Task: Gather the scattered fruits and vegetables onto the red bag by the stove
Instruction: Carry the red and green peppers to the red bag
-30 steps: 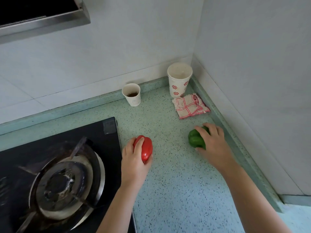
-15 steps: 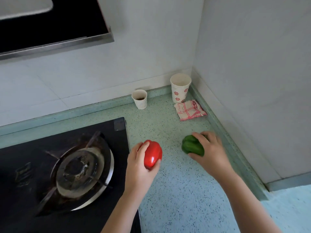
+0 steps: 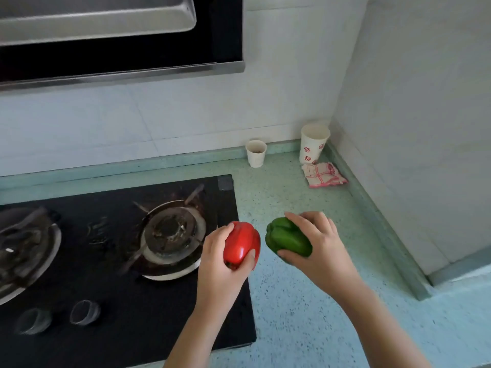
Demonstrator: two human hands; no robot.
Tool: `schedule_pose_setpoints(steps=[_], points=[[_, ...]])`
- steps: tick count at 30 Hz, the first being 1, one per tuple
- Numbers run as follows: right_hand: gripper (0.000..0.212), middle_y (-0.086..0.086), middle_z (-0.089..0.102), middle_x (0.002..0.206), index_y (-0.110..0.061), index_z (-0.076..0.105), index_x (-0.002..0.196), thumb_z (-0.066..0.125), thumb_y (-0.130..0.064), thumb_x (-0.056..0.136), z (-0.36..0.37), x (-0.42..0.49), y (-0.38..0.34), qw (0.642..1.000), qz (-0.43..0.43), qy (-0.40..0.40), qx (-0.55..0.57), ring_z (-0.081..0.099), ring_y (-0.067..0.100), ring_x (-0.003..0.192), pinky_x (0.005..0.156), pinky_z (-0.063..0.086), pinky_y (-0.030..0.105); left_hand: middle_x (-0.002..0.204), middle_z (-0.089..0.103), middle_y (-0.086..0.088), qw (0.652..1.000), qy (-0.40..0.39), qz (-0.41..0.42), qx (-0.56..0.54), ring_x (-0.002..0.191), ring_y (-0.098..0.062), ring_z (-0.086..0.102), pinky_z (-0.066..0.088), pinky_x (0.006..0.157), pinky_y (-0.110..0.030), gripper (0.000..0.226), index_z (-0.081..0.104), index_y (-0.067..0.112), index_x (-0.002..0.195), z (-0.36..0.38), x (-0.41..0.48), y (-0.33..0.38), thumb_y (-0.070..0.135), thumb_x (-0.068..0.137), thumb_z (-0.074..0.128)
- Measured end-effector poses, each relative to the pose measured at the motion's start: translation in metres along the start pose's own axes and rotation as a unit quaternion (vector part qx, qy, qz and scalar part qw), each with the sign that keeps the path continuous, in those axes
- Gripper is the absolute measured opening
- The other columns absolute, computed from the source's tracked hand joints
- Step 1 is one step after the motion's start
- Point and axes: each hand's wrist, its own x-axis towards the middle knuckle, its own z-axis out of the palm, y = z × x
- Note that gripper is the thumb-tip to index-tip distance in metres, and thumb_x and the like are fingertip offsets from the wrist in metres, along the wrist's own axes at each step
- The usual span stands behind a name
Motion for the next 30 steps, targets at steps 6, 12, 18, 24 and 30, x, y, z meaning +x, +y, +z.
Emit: schedule_pose_setpoints(steps=[6, 12, 18, 24, 30], points=[[0.067, -0.005, 0.043, 0.111, -0.025, 0.05, 0.127, 0.079, -0.03, 0.067, 0.021, -0.02, -0.066, 0.999, -0.03, -0.013, 0.032, 0.036, 0.013, 0.103, 0.086, 0.032, 0.026, 0.122, 0.047, 0.014, 0.998, 0.06, -0.021, -0.004, 0.112, 0.001, 0.046, 0.043, 0.083, -0.012, 0.06, 0.047, 0.033, 0.122, -0.071, -0.04, -0.011, 0.02, 0.072, 0.077], [0.068, -0.007, 0.04, 0.109, -0.022, 0.051, 0.127, 0.08, -0.028, 0.065, 0.058, -0.049, -0.151, 0.993, -0.082, -0.05, 0.063, 0.042, 0.016, 0.102, 0.087, 0.036, 0.027, 0.121, 0.045, 0.021, 0.988, 0.125, -0.084, -0.024, 0.11, -0.004, 0.049, 0.048, 0.084, -0.026, 0.057, 0.045, 0.043, 0.119, -0.16, -0.094, -0.034, 0.022, 0.074, 0.074], [0.069, -0.011, 0.038, 0.112, -0.026, 0.047, 0.129, 0.078, -0.027, 0.068, 0.095, -0.086, -0.223, 0.986, -0.109, -0.099, 0.084, 0.041, 0.014, 0.107, 0.092, 0.038, 0.028, 0.121, 0.048, 0.014, 0.973, 0.18, -0.132, -0.06, 0.111, -0.006, 0.05, 0.047, 0.085, -0.026, 0.057, 0.046, 0.046, 0.115, -0.231, -0.153, -0.068, 0.016, 0.075, 0.074], [0.068, -0.011, 0.039, 0.113, -0.029, 0.045, 0.13, 0.077, -0.025, 0.07, 0.133, -0.119, -0.292, 0.97, -0.151, -0.151, 0.117, 0.039, 0.012, 0.112, 0.096, 0.033, 0.024, 0.119, 0.049, 0.012, 0.959, 0.244, -0.141, -0.009, 0.107, 0.005, 0.047, 0.044, 0.078, -0.01, 0.058, 0.044, 0.044, 0.116, -0.295, -0.207, -0.086, 0.021, 0.073, 0.076], [0.067, -0.021, 0.038, 0.111, -0.032, 0.046, 0.129, 0.077, -0.025, 0.07, 0.171, -0.144, -0.354, 0.945, -0.206, -0.214, 0.139, 0.038, 0.009, 0.113, 0.094, 0.029, 0.019, 0.121, 0.046, 0.007, 0.938, 0.294, -0.183, 0.003, 0.107, -0.013, 0.049, 0.052, 0.074, -0.023, 0.06, 0.046, 0.03, 0.125, -0.35, -0.257, -0.098, 0.019, 0.073, 0.075]])
